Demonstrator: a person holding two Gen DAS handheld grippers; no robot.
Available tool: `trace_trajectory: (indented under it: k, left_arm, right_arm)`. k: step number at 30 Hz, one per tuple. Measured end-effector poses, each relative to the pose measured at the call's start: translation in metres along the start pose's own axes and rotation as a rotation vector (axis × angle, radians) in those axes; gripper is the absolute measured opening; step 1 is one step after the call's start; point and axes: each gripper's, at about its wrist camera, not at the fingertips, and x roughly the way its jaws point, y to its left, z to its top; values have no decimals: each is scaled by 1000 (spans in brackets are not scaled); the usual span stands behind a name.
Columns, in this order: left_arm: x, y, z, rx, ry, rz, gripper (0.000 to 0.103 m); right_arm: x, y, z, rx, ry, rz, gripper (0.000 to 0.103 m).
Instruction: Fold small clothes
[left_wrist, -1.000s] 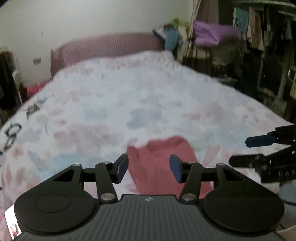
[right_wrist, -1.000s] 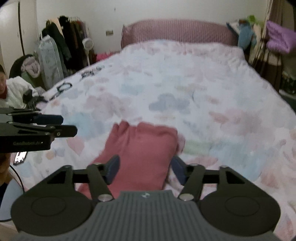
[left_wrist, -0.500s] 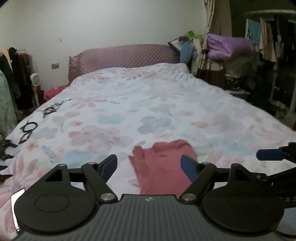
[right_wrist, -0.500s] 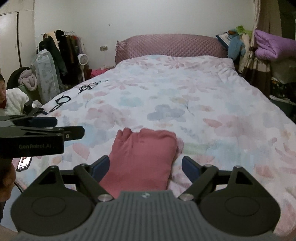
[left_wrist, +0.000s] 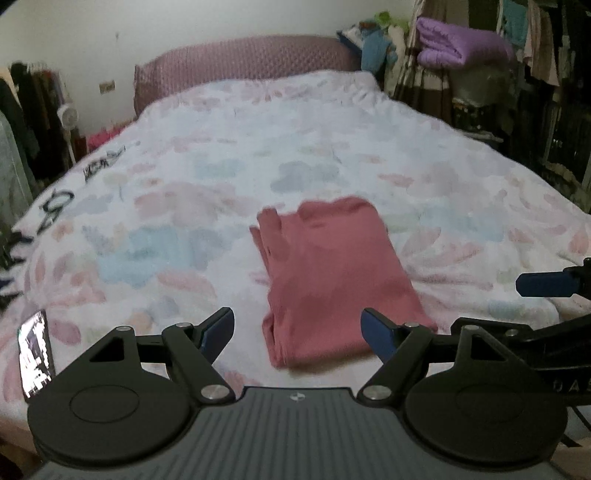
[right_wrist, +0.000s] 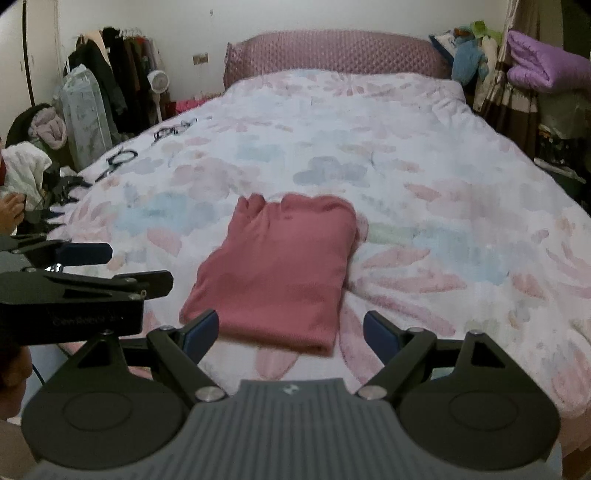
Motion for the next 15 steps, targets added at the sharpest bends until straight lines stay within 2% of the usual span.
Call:
trace_trajectory:
  k: [7,15]
  left_arm:
    - [13,-8,-14,-12,103,-14,91]
    - [14,-8,-16,-12,114,-13,91]
  right_arm:
    - [14,-5,-9,41,84,-14,81]
    - [17,-8,-13,58,107,-26,81]
